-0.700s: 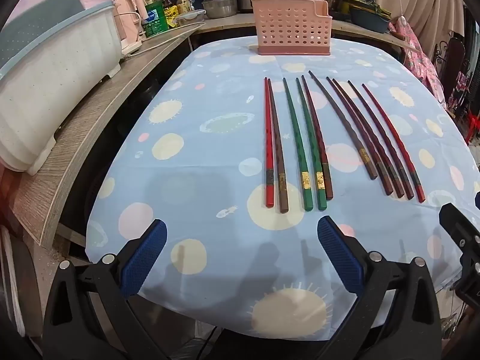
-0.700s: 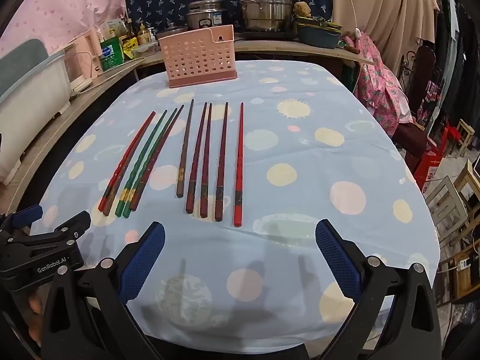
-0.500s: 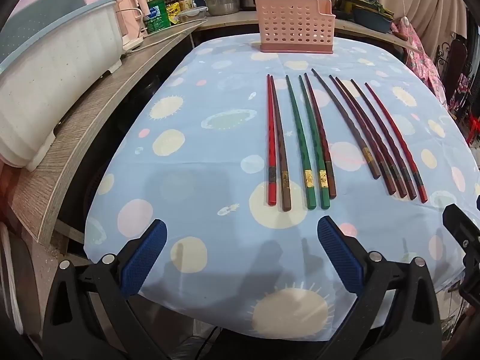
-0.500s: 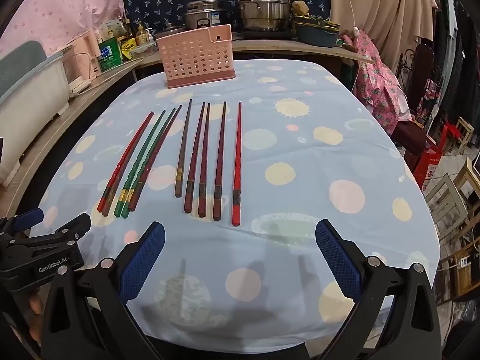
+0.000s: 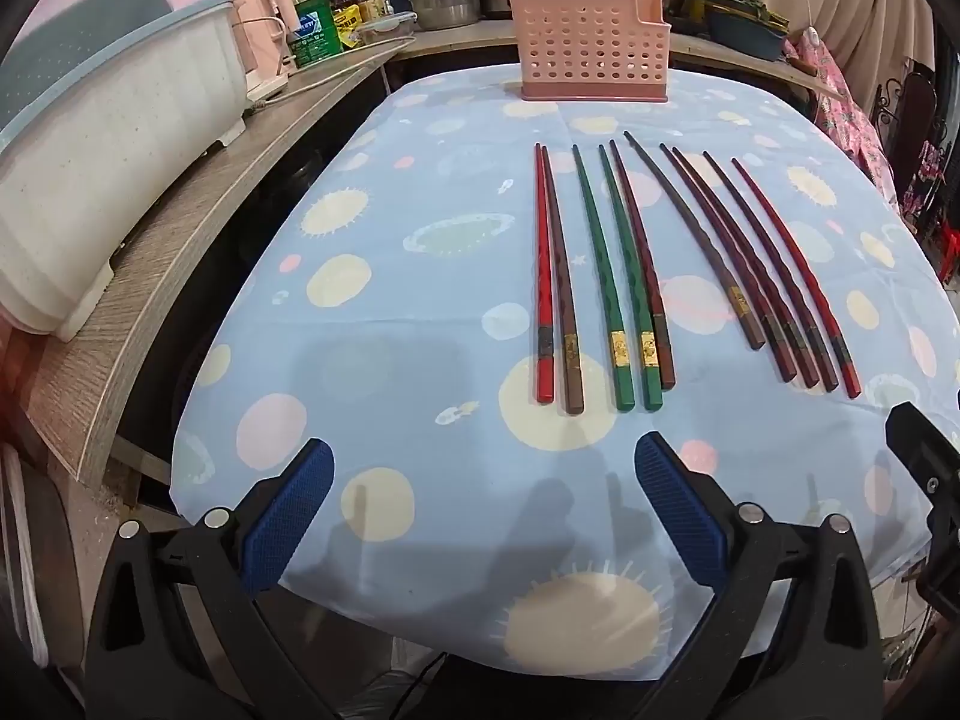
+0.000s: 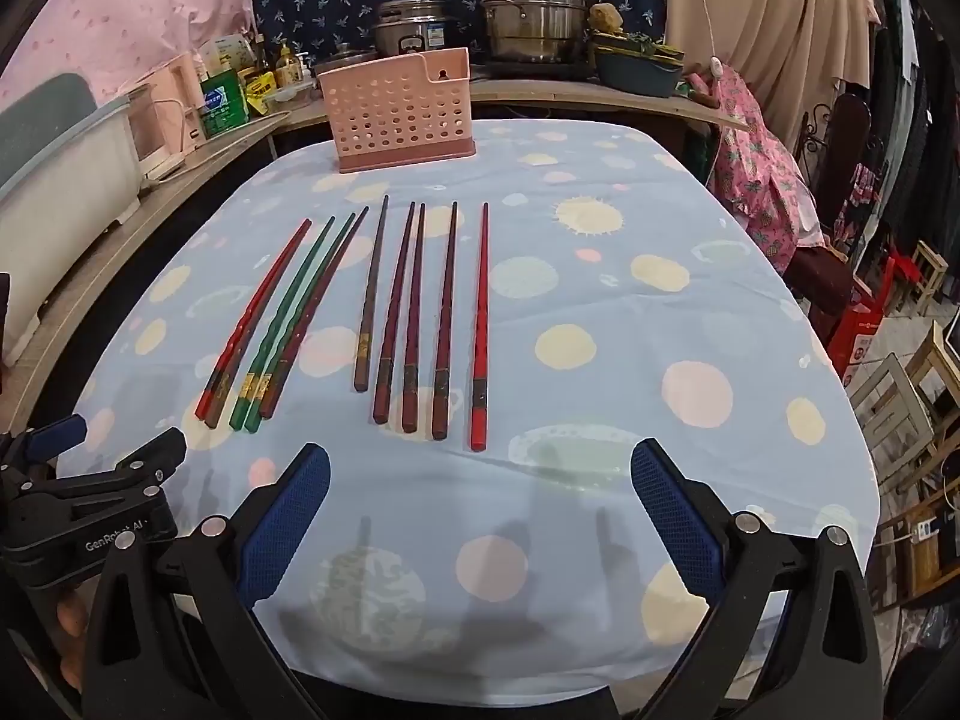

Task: Organize utensils

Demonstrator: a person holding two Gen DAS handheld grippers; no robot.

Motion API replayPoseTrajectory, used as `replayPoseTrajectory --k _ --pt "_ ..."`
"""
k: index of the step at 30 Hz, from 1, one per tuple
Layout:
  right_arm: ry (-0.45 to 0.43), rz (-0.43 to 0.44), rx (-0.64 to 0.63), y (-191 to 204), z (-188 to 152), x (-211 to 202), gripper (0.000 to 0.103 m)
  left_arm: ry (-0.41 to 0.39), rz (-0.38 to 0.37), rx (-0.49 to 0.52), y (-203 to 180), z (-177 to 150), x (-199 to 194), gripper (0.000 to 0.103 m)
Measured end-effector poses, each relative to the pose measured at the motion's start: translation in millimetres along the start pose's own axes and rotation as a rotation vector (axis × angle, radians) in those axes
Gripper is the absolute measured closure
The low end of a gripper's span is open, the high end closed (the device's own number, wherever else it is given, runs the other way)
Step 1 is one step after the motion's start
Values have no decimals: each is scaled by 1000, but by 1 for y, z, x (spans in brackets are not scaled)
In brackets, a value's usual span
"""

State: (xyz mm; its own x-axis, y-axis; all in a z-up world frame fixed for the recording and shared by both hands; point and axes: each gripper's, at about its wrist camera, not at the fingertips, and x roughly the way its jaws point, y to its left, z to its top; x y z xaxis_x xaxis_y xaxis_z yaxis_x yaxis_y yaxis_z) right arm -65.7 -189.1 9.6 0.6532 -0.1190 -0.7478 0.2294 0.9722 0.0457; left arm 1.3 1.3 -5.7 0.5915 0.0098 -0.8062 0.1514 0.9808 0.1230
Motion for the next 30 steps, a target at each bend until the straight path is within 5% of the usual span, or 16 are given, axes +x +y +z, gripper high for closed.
replayPoseTrajectory --k 30 --pt "11 22 -12 9 9 7 7 -6 24 7 3 4 3 7"
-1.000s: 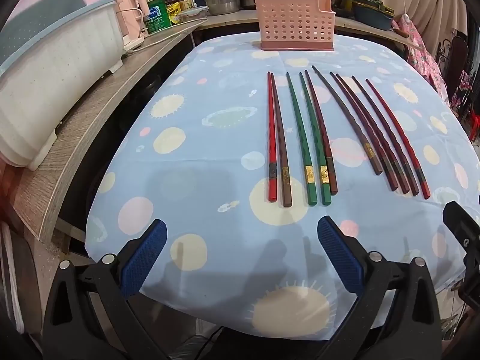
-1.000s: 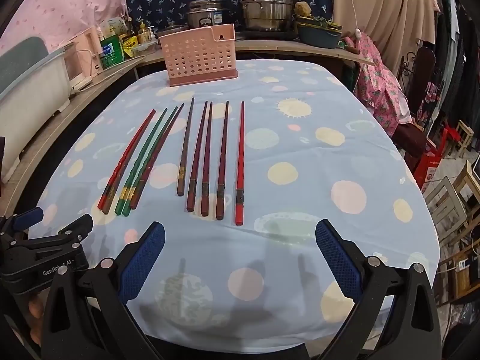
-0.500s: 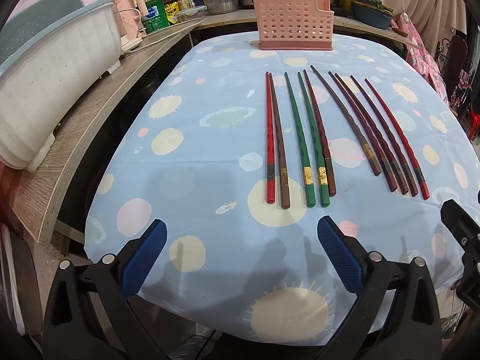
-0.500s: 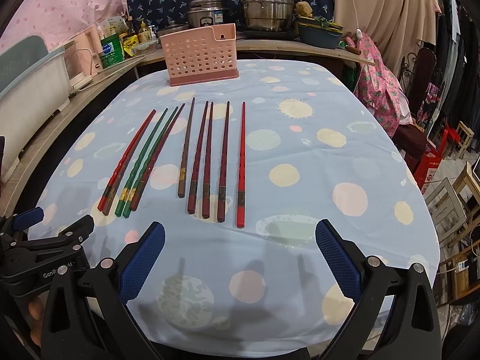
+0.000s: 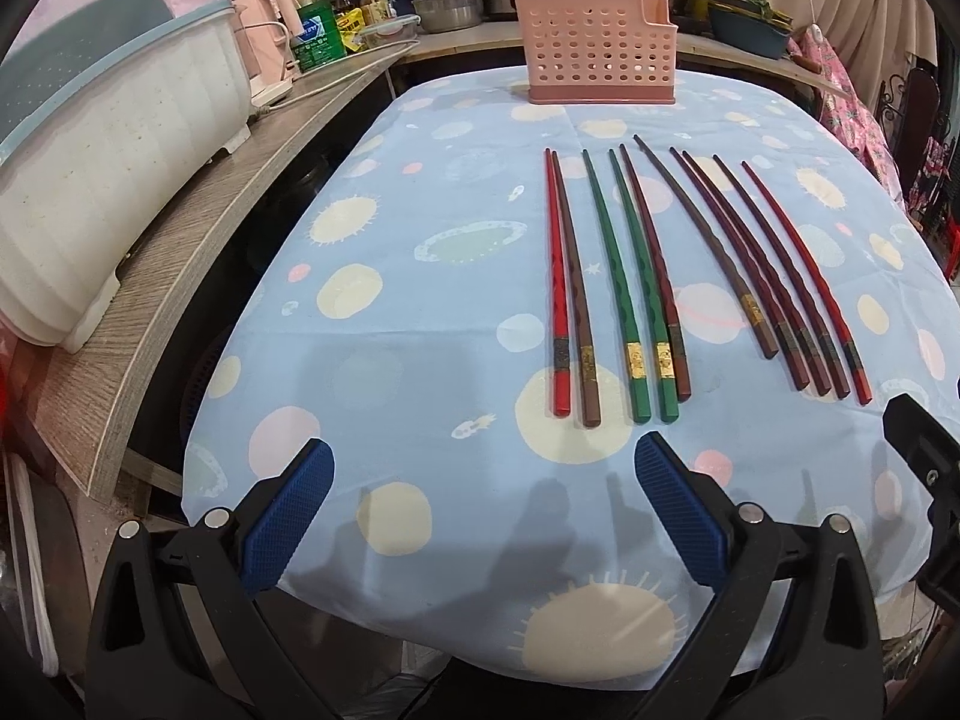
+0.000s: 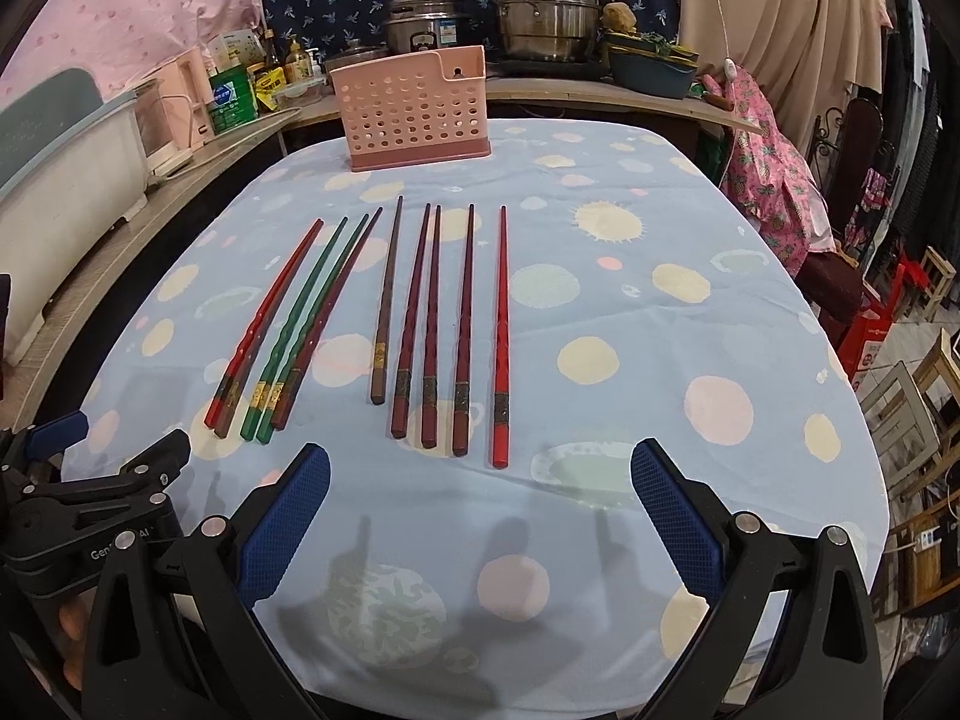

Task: Organize utensils

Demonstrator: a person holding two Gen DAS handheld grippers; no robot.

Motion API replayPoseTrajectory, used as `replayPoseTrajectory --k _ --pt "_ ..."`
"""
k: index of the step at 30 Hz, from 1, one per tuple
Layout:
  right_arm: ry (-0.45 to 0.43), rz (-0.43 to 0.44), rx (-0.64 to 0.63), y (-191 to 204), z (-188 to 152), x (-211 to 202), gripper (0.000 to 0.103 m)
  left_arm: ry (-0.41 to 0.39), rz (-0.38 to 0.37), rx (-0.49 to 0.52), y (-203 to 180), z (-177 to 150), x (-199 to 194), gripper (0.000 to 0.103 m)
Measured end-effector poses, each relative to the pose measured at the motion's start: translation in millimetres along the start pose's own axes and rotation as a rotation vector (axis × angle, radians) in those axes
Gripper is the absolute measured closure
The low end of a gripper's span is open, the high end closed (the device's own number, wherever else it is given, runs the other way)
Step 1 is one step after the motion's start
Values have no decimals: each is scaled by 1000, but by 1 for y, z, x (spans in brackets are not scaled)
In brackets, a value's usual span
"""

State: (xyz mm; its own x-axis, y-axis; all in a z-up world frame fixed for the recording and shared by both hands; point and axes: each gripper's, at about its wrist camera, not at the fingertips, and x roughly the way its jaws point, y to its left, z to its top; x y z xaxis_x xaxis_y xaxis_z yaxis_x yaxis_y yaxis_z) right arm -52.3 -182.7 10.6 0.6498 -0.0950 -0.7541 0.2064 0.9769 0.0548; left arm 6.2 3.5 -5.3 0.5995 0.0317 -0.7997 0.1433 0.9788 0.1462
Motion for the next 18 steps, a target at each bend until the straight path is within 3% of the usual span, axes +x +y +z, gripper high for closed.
replayPoseTrajectory --k 18 --pt "-23 -7 -28 5 2 -5 7 0 -3 -21 7 0 -1 7"
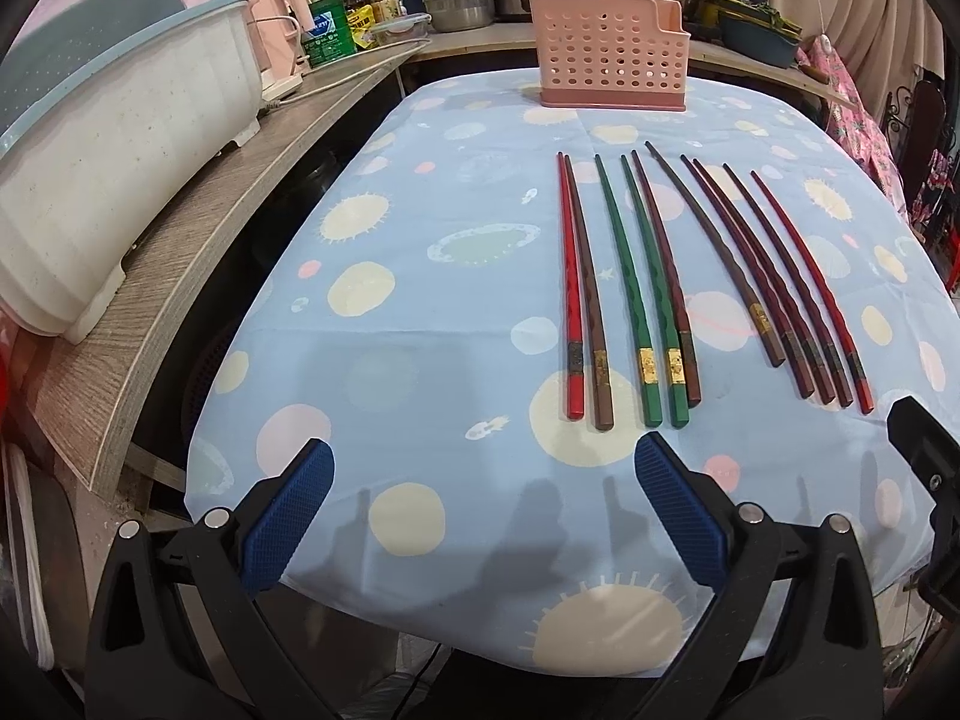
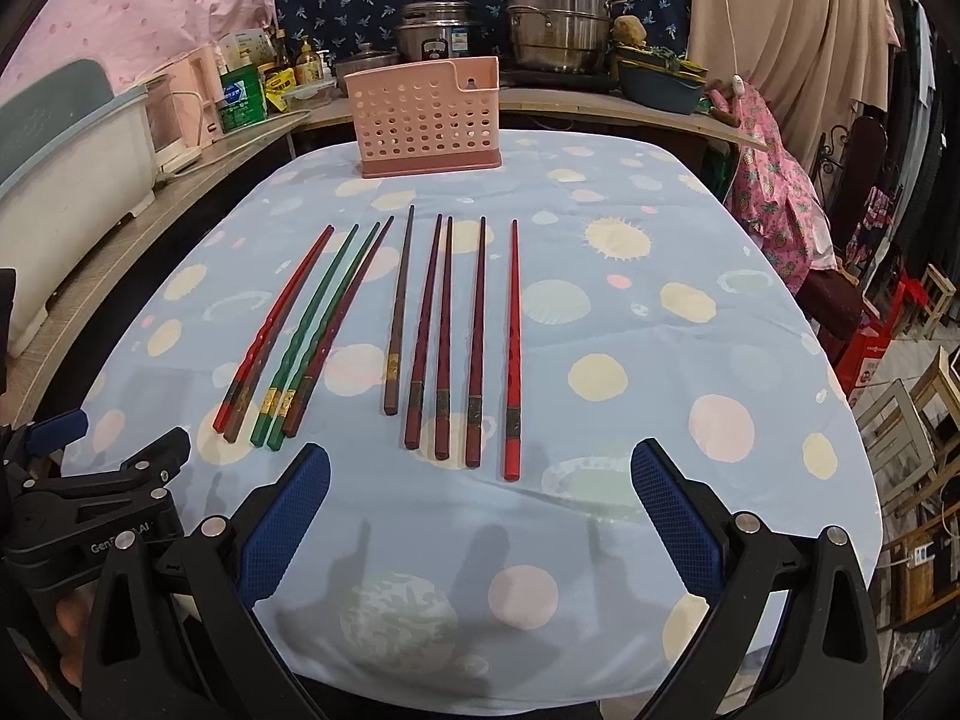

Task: Organize utensils

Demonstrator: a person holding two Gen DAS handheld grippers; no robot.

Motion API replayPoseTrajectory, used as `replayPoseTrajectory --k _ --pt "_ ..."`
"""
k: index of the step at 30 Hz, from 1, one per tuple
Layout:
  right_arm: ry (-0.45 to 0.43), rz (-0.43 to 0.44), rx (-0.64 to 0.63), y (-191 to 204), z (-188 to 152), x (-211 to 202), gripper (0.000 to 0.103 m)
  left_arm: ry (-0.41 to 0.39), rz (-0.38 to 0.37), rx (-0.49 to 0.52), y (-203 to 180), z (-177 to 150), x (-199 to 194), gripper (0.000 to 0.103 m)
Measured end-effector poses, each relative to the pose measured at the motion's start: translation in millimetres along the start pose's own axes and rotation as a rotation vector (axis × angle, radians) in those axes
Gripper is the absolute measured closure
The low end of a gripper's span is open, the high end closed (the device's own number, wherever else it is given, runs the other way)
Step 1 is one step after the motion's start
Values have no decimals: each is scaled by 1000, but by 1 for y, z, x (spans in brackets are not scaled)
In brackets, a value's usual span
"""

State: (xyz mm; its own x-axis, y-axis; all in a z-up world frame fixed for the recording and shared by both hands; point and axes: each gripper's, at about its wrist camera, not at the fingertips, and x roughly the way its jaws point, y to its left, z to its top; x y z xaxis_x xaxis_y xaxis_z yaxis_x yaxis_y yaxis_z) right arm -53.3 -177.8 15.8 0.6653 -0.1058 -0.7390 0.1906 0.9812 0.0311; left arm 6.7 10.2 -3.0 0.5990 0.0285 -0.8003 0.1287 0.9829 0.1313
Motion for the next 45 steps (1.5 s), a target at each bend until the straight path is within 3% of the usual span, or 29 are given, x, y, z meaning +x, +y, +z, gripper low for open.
replayPoseTrajectory --k 45 --pt "2 2 40 -12 1 5 7 3 -9 -20 2 7 1 7"
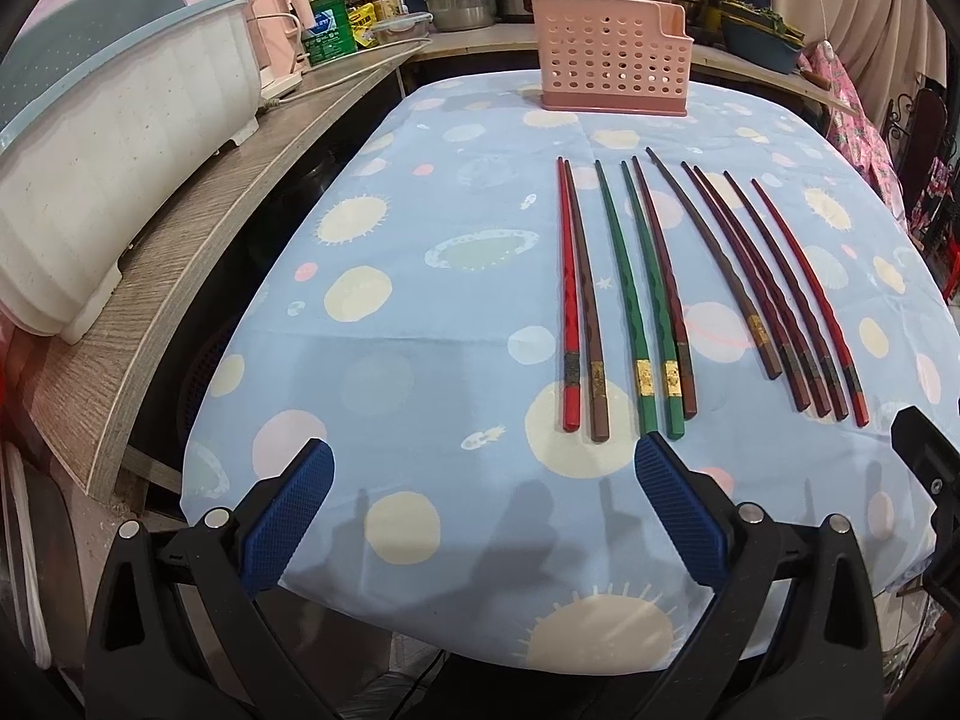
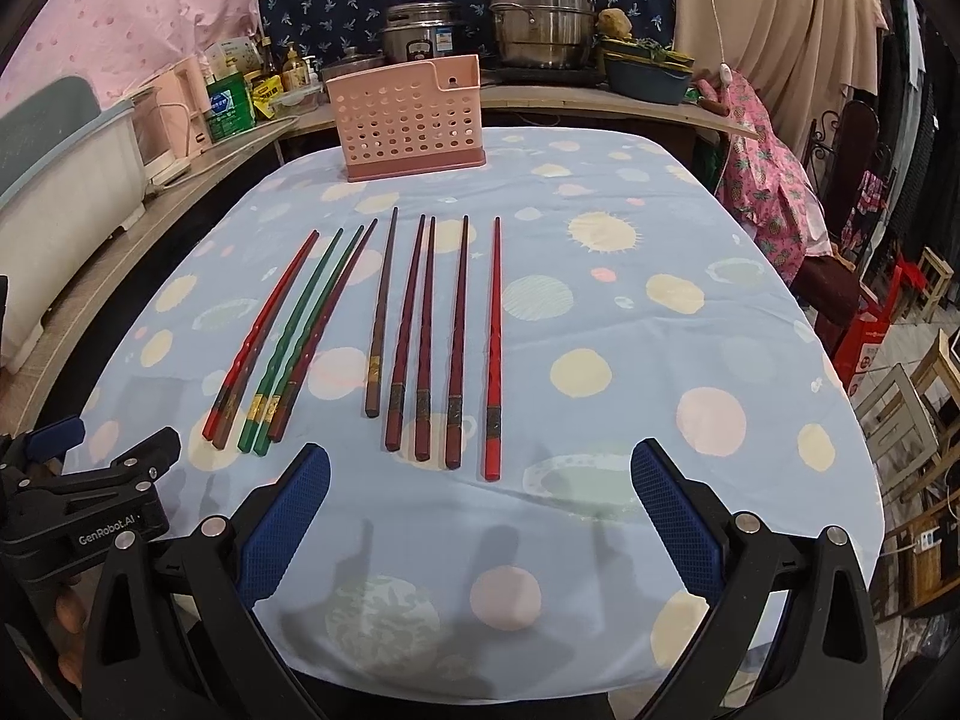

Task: Organize utensils
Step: 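Close the left tool on a red chopstick while the right tool grasps another red chopstick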

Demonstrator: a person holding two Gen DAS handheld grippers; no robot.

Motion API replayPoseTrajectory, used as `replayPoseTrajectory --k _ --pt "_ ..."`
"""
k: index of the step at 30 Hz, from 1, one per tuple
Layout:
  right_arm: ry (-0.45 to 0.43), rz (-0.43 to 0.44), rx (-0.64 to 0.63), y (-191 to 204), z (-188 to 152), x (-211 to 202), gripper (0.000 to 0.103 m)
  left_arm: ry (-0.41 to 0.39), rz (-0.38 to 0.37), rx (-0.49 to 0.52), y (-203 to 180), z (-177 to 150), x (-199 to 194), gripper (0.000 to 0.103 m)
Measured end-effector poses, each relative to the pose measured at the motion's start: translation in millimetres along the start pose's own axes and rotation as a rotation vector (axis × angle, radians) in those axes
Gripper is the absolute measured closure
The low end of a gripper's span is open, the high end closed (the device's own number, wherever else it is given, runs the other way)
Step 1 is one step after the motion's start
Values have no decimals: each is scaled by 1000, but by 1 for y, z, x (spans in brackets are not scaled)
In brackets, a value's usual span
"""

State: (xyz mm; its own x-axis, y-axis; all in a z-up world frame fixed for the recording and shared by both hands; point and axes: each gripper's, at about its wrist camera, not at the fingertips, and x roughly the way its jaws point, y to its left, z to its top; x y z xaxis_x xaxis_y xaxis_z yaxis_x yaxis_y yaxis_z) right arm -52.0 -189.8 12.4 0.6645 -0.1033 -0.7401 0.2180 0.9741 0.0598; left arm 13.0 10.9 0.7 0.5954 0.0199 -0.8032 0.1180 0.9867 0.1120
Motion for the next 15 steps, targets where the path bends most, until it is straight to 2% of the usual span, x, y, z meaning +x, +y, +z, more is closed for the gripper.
replayPoseTrajectory --k 10,14,15 --pt "-10 -13 27 -15 13 15 7 -13 -9 -14 8 17 16 7" --pt "5 -11 44 -21 19 26 8 7 -18 -26 12 20 30 13" --pt "9 -10 45 -22 19 29 11 16 -25 -28 12 20 34 14"
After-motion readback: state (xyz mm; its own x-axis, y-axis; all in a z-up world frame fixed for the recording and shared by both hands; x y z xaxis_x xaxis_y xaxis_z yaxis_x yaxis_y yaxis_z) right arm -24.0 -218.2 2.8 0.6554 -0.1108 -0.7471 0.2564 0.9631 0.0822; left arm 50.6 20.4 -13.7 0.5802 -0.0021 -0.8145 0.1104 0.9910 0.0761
